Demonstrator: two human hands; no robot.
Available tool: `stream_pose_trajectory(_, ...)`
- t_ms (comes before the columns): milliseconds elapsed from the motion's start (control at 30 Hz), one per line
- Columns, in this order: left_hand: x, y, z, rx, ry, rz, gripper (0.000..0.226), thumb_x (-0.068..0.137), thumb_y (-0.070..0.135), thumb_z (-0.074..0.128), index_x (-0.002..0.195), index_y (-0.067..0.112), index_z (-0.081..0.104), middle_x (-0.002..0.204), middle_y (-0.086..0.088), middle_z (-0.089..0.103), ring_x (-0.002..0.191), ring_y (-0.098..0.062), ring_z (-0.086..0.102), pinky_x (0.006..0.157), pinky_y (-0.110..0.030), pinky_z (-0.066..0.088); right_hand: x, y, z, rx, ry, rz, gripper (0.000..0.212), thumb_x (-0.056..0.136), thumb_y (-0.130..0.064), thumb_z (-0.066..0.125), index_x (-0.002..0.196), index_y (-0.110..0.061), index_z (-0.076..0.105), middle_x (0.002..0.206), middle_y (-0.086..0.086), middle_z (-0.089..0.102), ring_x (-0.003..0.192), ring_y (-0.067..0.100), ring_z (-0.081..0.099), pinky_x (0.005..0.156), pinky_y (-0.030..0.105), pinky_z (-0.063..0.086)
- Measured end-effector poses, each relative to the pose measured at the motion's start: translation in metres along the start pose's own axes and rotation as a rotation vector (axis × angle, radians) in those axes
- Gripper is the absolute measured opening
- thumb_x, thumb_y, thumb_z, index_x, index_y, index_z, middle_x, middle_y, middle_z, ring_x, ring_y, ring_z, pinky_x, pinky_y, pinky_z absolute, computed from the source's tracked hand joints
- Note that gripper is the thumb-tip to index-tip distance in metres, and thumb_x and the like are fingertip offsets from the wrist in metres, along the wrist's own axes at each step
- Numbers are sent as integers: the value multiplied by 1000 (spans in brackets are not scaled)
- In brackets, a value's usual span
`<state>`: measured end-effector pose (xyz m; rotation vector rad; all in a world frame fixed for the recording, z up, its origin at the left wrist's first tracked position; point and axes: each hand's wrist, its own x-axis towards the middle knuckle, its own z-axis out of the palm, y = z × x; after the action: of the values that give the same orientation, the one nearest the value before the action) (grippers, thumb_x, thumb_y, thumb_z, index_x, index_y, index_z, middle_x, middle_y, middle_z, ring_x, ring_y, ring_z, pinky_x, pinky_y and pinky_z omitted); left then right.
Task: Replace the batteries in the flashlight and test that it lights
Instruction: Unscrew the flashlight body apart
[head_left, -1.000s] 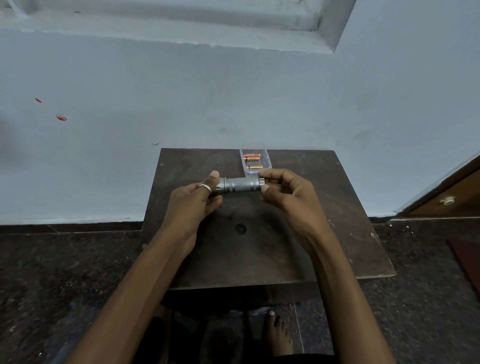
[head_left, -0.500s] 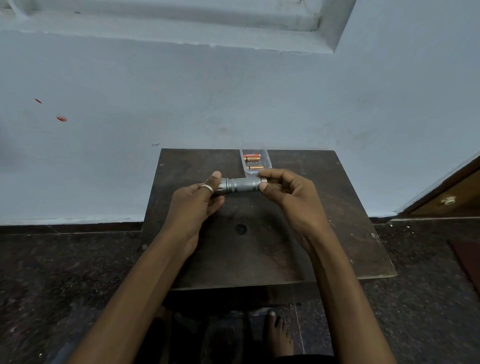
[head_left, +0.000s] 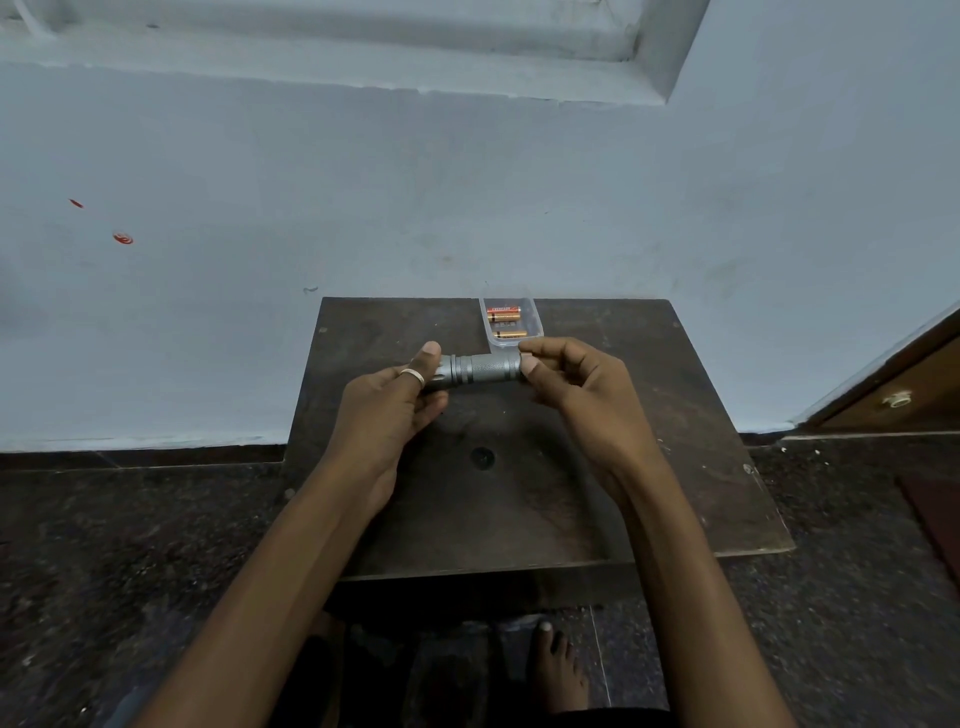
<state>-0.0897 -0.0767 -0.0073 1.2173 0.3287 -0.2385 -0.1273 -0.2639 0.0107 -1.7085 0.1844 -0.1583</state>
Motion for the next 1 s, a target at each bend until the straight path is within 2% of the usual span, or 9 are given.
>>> stream_pose_trajectory(133, 1, 1, -1, 0, 2, 0, 22, 84, 35, 77, 69, 19, 82, 75, 4, 77, 76, -7, 72, 70, -18, 57, 1, -1, -1, 43, -39, -17, 28, 90, 8, 66, 112, -9, 72, 96, -2, 76, 84, -2, 69, 79, 15, 54)
stream_pose_trajectory(233, 0, 0, -1, 2, -8, 0, 22, 84, 35, 77, 69, 20, 82, 74, 5, 77, 74, -5, 72, 69, -18, 57, 0, -2, 0, 79, 3, 28, 18, 95, -12, 67, 112, -9, 73, 101, 8, 77, 88, 8, 70, 76, 21, 57)
stream_pose_trajectory(367, -1, 0, -1, 5, -21, -3, 21, 84, 34, 76, 70, 21, 82, 76, 5, 77, 76, -5, 72, 70, -18, 57, 0, 2, 2, -163, 56, 25, 26, 99, -32, 60, 95, -10, 75, 83, 9, 75, 70, 8, 68, 70, 30, 59)
stream_pose_trajectory(500, -2, 1, -1, 7, -3, 7, 22, 84, 34, 76, 67, 21, 82, 74, 6, 77, 74, -5, 72, 68, -18, 57, 2, 2, 0, -122, 3, -24, 12, 98, -18, 63, 103, -15, 74, 90, 7, 75, 80, 7, 67, 78, 30, 58)
stream_pose_trajectory(567, -2, 2, -2, 4, 4, 9, 22, 84, 34, 77, 67, 21, 82, 74, 5, 77, 74, -5, 72, 68, -18, 57, 3, 3, -2, -72, -44, -41, 21, 95, -6, 65, 112, -15, 73, 98, 0, 75, 86, 2, 67, 84, 26, 57)
stream_pose_trajectory(667, -3, 3, -3, 0, 4, 17, 22, 85, 33, 76, 67, 22, 81, 72, 6, 76, 72, -4, 71, 69, -18, 57, 3, 3, -2, -29, -66, -47, 29, 92, 1, 66, 115, -15, 72, 101, -5, 76, 89, 0, 69, 83, 22, 56)
stream_pose_trajectory(767, -4, 3, -2, 5, -4, 16, 22, 85, 33, 76, 67, 21, 82, 72, 5, 76, 73, -5, 71, 68, -18, 57, 1, 1, 1, 31, -25, 11, 16, 96, -19, 66, 111, -15, 72, 99, 4, 77, 90, 9, 72, 74, 23, 58)
stream_pose_trajectory(867, -4, 2, -1, 5, -8, 16, 24, 86, 32, 75, 65, 20, 81, 71, 6, 75, 71, -4, 70, 68, -17, 57, 0, 2, 3, -187, 21, 21, 30, 99, -41, 59, 94, -15, 73, 86, 10, 75, 72, 6, 71, 67, 26, 57)
stream_pose_trajectory(1000, -4, 2, 0, 2, -10, 7, 24, 85, 33, 76, 66, 19, 81, 73, 5, 76, 73, -5, 71, 68, -18, 57, 0, 2, 2, -252, 33, -25, 27, 100, -35, 59, 89, -14, 73, 81, 12, 73, 68, 5, 65, 65, 25, 52)
